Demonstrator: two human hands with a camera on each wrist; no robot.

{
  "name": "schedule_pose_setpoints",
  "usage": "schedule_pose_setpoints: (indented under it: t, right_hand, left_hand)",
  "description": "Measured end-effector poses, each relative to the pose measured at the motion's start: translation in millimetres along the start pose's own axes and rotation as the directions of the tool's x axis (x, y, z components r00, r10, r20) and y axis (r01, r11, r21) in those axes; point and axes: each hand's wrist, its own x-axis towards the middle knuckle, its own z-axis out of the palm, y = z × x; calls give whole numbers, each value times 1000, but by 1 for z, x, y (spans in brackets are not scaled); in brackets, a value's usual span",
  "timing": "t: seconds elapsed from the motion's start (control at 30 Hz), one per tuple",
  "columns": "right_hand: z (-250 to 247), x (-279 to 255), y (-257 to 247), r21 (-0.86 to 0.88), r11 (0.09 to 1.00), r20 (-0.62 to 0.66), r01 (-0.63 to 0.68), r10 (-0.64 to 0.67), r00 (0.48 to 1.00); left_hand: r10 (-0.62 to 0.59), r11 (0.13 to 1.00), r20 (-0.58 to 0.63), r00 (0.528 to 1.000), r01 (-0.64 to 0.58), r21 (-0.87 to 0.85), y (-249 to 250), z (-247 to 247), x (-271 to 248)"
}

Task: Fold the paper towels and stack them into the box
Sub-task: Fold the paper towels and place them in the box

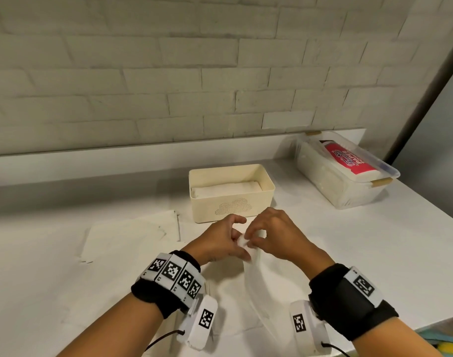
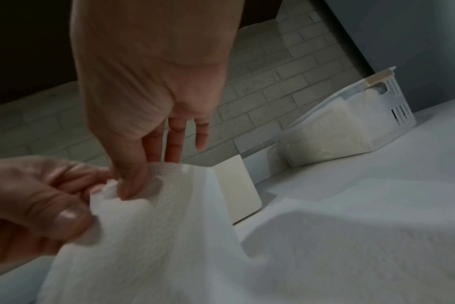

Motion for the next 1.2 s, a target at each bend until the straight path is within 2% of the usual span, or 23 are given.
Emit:
schedule_pose_setpoints:
  t: [0.13, 0.23, 0.4, 0.53, 0.67, 0.8, 0.93, 1.0, 1.07, 1.13, 1.2]
  right_hand:
    - [-3, -3, 1, 105, 989, -17, -102, 104, 994]
    - [-5, -3, 4, 119, 986, -47, -120, 127, 991]
    - [-4, -4, 13, 105, 993, -150, -58, 74, 986]
    - [-12, -6, 18, 136, 990, -172, -35, 58, 983]
    - [-22, -10, 19, 197, 972, -28, -126, 134, 991]
    - [-29, -12, 21, 290, 935, 47, -203, 198, 979]
    - [-30, -17, 27, 218, 935, 243, -279, 225, 943]
    - [-26, -18, 32, 179, 937, 247, -301, 253, 935]
    - [-21, -17, 36, 130, 947, 192, -295, 268, 944]
    - [-21, -17, 34, 54, 968, 160, -246, 234, 959]
    - [-22, -19, 32, 73, 976, 146, -204, 192, 971]
  left_hand:
    - [-20, 994, 49, 999, 25, -104, -5, -2, -2]
    - [-19, 984, 65, 998, 30, -176, -8, -3, 1]
    - [-7, 975, 49, 999, 18, -219, -10, -3, 2]
    - [-18, 973, 4, 1000, 18, -231, -11, -5, 2]
    - [-26, 960, -43, 999, 13, -278, -11, -6, 5]
    - [-12, 960, -73, 997, -9, -279, -12, -5, 8]
    - [-10, 955, -88, 996, -16, -297, -13, -3, 9]
    - [-16, 957, -92, 996, -12, -290, -13, -2, 9]
    - [-19, 959, -102, 995, -11, -283, -14, 0, 9]
    - [-15, 960, -117, 993, -18, -279, -14, 0, 8]
    - [-15, 960, -118, 993, -19, -279, -15, 1, 8]
